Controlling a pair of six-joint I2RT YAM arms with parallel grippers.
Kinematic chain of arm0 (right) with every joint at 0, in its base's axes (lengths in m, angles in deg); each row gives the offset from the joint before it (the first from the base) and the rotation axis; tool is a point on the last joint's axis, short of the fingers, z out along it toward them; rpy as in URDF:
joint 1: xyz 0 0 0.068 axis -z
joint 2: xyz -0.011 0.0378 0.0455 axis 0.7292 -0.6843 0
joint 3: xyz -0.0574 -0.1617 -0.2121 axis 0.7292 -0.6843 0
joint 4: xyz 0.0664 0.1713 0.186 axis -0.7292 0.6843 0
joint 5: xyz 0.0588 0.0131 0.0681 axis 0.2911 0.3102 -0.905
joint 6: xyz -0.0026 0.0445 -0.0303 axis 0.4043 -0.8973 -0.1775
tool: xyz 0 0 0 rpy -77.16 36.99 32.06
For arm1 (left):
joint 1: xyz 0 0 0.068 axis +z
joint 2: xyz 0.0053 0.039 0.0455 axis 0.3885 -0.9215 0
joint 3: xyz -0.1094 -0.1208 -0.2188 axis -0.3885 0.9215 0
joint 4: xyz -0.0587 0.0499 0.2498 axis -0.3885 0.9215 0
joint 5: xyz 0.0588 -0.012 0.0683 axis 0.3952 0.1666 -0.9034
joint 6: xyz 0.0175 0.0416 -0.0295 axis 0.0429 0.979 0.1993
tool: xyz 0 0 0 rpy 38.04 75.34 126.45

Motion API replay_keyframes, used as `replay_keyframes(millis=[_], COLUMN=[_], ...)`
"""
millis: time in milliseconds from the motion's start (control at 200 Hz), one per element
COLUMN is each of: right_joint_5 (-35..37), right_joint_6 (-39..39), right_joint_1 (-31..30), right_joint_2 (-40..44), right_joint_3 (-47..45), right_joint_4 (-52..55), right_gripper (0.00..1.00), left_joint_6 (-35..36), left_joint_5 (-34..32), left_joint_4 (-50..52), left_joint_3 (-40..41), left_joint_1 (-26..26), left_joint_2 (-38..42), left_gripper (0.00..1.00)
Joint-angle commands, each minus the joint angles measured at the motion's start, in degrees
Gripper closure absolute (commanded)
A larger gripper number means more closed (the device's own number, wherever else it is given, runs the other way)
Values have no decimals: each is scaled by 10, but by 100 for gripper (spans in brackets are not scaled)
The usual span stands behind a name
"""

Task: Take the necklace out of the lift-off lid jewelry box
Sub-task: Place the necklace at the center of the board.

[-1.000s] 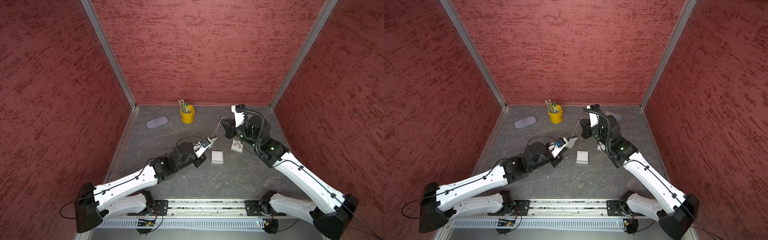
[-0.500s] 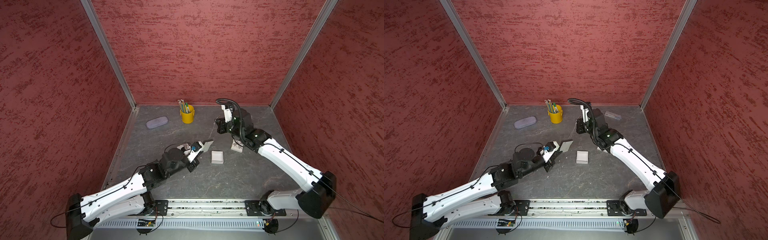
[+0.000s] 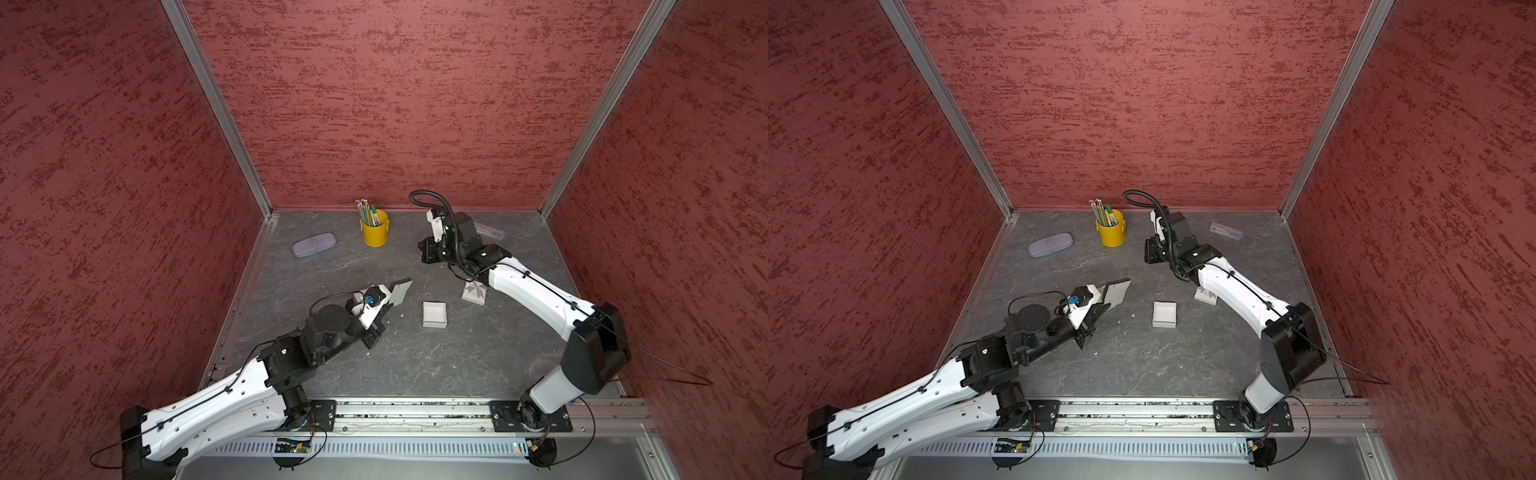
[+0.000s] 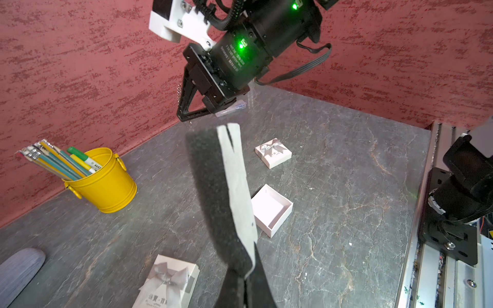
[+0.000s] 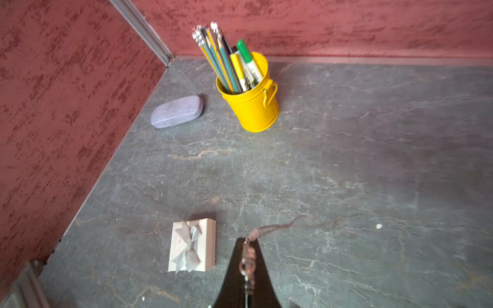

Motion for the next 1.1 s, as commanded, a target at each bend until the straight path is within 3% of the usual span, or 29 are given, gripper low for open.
replay_keyframes(millis=[0,210,401,746,852,942,1092], right_joint_5=[-58,-102,-75,-35,-3,28,43], right_joint_6=[-8,-17,4,20,26,29,37], right_joint_1=[-1,-3,5,71,89,104,123], right_joint_2=[-49,-130,-195,-200,-197,-186,-149], right_joint_3=[34,28,12,-26,-31,-39,-48], right_joint_4=[-9,-92,-99,-96,-81,-69,-52], right_gripper=[100,100,100,99,92,73,59], left_joint_6=[-17,-36,-43,-49,-54,-62,-92], left_joint_5=[-22,-31,-32,-19,-14,-10,23], left_joint_4=[22,27,38,7,2,-4,-13], left_joint_3=[3,11,12,16,14,13,9], left_joint_1=[2,2,2,3,3,4,20], left_joint_2=[-2,-4,-2,-32,-44,-51,-60], left_gripper=[100,100,100,100,100,100,100])
